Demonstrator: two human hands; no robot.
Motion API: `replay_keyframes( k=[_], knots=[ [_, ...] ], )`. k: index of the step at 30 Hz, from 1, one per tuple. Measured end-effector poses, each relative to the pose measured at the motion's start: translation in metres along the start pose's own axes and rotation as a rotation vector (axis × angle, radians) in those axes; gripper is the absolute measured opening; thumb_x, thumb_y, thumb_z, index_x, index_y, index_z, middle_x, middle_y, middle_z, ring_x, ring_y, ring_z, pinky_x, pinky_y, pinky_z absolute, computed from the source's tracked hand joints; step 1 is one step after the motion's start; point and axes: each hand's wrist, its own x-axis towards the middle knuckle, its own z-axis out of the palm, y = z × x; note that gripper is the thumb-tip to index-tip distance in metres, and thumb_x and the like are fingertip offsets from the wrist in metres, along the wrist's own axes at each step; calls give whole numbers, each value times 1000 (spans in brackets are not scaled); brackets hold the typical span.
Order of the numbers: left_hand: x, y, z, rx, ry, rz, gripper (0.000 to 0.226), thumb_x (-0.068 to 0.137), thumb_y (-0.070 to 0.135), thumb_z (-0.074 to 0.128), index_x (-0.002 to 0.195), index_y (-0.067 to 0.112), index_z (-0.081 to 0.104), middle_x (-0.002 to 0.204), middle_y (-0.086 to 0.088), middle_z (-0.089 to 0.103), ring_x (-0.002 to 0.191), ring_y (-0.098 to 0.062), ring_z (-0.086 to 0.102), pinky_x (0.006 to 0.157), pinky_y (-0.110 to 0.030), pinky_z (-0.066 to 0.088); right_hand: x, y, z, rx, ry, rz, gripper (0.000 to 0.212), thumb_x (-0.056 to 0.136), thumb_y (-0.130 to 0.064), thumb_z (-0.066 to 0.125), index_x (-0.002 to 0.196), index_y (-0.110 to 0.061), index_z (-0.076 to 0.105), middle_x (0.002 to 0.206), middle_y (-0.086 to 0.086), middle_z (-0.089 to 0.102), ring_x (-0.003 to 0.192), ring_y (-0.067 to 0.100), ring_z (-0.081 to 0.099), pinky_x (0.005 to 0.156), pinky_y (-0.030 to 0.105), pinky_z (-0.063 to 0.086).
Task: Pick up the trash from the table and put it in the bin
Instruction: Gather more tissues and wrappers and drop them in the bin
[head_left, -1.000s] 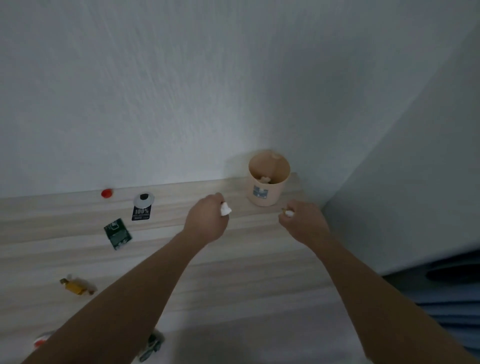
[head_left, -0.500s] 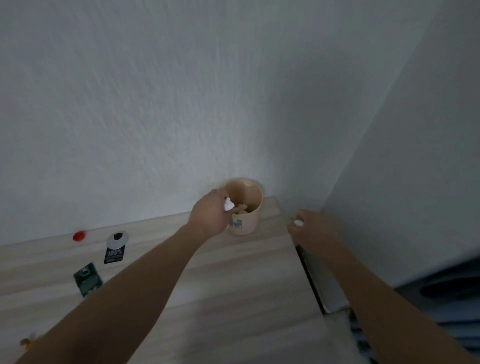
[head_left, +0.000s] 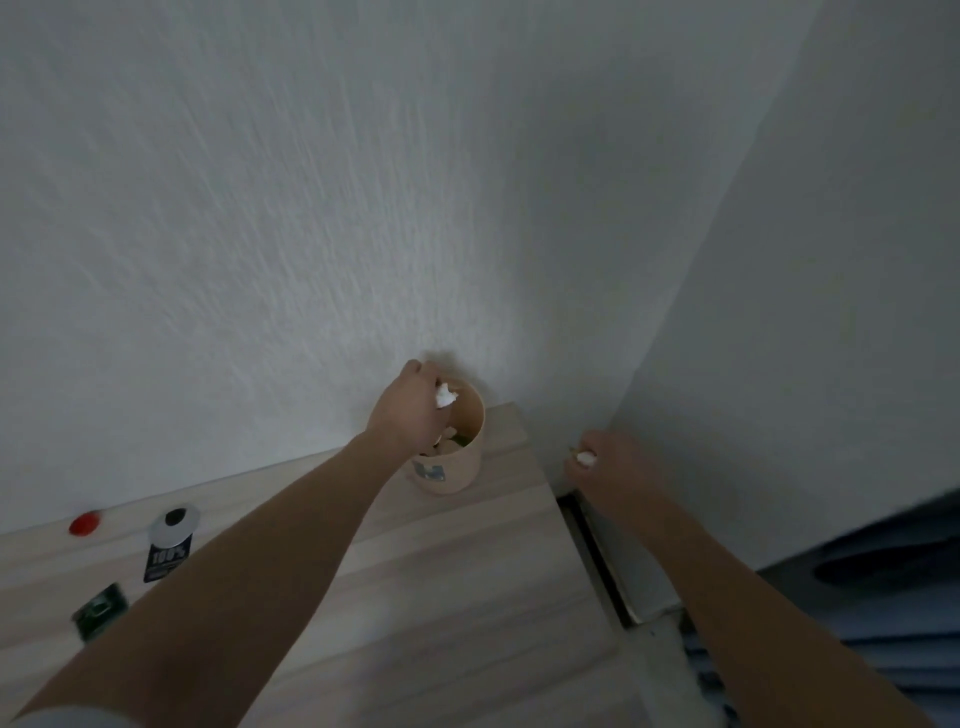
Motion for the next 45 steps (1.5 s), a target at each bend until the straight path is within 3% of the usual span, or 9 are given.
replay_keyframes(
  k=[3,9,14,18,21,27,38,41,45],
  knots=[
    [7,-1,4,15,-8,8,36,81,30,71,108,15,53,109,-4,49,82,-20,54,69,-31,44,3,3,3,0,-35,20,29,80,-32,61,71,-6,52,62,7,52,62,26,53,56,31,38],
    [9,-12,6,52,7,37,61,83,39,67,134,14,43,135,-7,45,117,-26,50,89,-37,46,10,3,9,-8,-89,45,29,82,-29,61,65,-13,45,57,0,46,62,23,51,55,29,35],
    [6,-24,3,136,10,48,73,84,44,63,142,12,33,151,-13,31,139,-30,29,112,-44,30,16,1,15,7,-104,32,27,82,-27,61,66,-10,46,55,0,43,57,22,48,49,26,32],
    [0,-35,-1,214,4,62,72,87,44,57,144,11,29,153,-15,28,141,-31,27,114,-46,28,19,-3,18,35,-108,3,31,78,-34,59,62,-12,42,52,0,43,58,27,52,55,33,42],
    [-7,-41,-7,250,23,64,67,89,42,53,143,9,30,152,-15,30,140,-31,29,113,-47,29,20,-9,19,24,-84,-14,35,77,-38,60,61,-14,40,53,-1,43,59,26,53,55,32,41],
    [-29,-53,-24,280,70,49,57,94,34,43,143,8,31,150,-15,33,139,-31,29,114,-48,26,23,-34,18,-39,-85,-56,28,85,-41,61,77,-15,57,67,-1,53,65,19,50,57,28,31],
    [-62,-100,-48,300,92,-74,58,95,39,40,144,9,30,152,-16,30,142,-32,25,115,-50,23,48,-97,33,-46,-103,-216,25,86,-41,61,79,-18,56,76,6,61,72,25,56,60,30,38],
    [-67,-114,-52,288,96,-100,58,96,39,39,145,9,28,154,-16,28,143,-32,22,116,-49,21,60,-111,46,-52,-131,-258,21,85,-43,60,82,-22,56,77,0,61,72,21,56,62,29,37],
    [-71,-136,-58,271,113,-122,57,95,37,41,144,9,31,153,-16,31,142,-31,25,116,-49,22,81,-123,68,-85,-160,-272,29,84,-45,60,89,-17,60,81,4,63,75,24,59,61,29,39]
  ],
)
